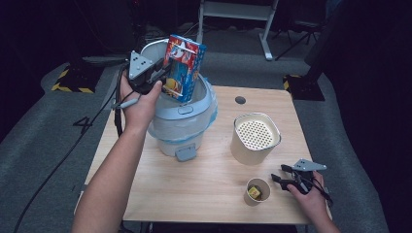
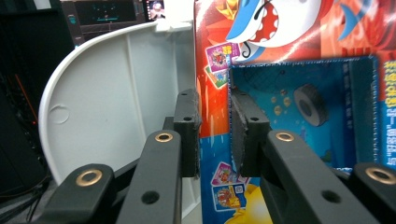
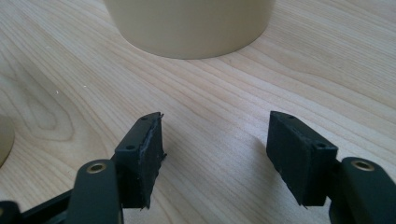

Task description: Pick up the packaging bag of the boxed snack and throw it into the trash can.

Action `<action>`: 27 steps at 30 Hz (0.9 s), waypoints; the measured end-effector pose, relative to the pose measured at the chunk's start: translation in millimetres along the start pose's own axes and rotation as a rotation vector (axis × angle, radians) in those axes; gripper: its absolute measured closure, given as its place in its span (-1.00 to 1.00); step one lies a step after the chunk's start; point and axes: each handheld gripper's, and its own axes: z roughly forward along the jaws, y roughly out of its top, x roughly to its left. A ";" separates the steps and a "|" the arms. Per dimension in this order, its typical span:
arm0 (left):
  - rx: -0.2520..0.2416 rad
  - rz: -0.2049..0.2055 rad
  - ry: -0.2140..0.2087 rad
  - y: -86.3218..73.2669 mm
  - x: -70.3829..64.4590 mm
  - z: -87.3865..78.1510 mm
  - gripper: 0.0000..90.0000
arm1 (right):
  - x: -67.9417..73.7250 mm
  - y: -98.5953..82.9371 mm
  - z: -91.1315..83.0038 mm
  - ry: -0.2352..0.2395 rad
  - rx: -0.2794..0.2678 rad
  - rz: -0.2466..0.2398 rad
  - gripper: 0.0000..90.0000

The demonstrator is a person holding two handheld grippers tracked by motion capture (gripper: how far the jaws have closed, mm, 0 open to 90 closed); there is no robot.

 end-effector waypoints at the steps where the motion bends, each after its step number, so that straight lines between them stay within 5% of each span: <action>1: 0.003 -0.004 0.004 -0.8 1.0 -0.5 0.67 | 0.0 0.0 0.0 0.000 0.000 0.000 -0.18; 15: -0.015 -0.021 0.008 -12.4 5.4 -19.2 0.67 | 0.0 0.0 0.0 0.000 0.000 0.000 -0.18; 27: -0.069 -0.005 0.089 -16.9 0.5 -14.6 0.81 | 0.0 0.0 0.0 0.000 0.000 0.000 -0.18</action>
